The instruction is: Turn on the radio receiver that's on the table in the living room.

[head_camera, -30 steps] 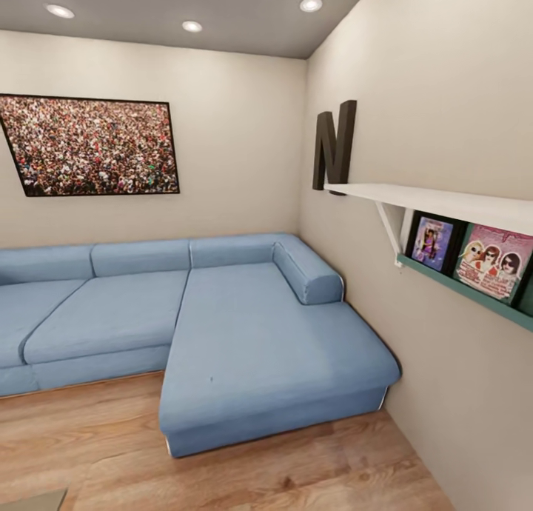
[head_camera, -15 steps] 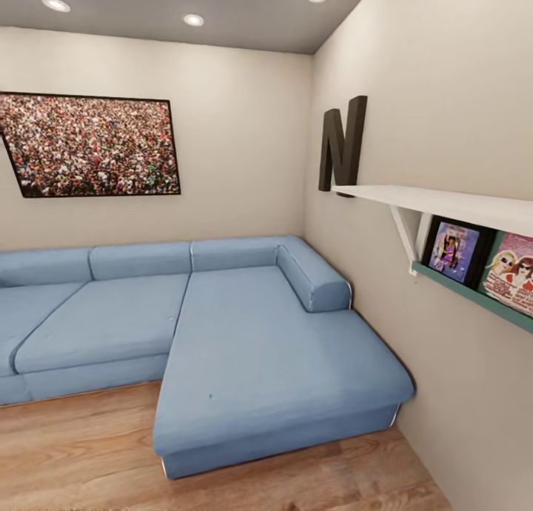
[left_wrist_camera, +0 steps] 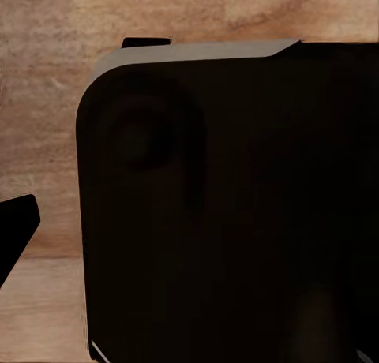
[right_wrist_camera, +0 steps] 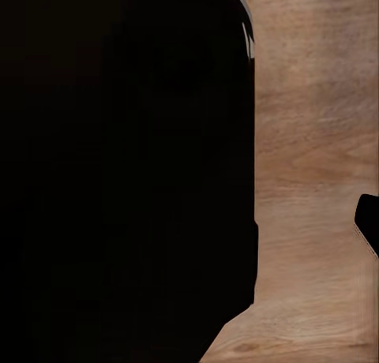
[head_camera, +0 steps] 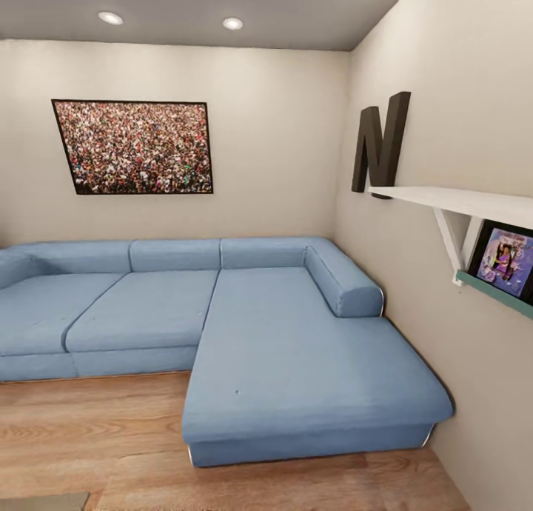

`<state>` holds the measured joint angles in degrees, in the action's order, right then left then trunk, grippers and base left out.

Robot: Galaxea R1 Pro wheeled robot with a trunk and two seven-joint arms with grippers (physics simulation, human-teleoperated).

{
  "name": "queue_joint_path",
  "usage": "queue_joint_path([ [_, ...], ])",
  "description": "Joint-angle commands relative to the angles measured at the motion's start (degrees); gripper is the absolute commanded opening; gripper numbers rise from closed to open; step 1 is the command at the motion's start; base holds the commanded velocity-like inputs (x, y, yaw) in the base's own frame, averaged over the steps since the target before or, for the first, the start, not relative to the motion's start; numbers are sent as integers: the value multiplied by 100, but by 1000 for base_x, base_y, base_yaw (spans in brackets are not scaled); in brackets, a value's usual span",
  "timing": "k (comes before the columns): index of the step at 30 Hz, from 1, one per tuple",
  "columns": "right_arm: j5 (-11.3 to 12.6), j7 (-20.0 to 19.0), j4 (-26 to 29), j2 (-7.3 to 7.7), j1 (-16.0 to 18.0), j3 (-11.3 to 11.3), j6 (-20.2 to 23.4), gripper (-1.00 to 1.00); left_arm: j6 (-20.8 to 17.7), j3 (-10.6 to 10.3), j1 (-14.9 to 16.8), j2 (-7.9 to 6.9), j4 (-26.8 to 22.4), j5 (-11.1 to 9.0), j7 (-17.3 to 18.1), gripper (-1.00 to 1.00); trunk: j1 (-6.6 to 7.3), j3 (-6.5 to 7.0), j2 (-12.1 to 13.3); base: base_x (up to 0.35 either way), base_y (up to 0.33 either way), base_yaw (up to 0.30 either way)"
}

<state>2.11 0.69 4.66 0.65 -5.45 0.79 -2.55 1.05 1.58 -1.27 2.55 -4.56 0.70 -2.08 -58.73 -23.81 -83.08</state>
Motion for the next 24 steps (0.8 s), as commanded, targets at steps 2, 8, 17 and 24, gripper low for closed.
queue_joint_path([
  [2, 0, 0, 0, 0, 0, -1, 0, 100, 4, 3, 0, 0, -1, 0, 2, 100, 0, 0, 0, 0, 0, 275],
  [8, 8, 2, 0, 5, 0, 0, -1, 100, 32, 10, 0, 0, -5, 1, 1, 100, 0, 0, 0, 0, 0, 275],
  [17, 8, -3, 0, 0, 0, 0, -1, 100, 31, 15, 1, 6, -10, 8, -1, 100, 0, 0, 0, 0, 0, 275],
  [24, 8, 1, 0, 5, 0, 0, 0, 100, 19, 16, -1, 9, -10, 9, -3, 100, 0, 0, 0, 0, 0, 275],
])
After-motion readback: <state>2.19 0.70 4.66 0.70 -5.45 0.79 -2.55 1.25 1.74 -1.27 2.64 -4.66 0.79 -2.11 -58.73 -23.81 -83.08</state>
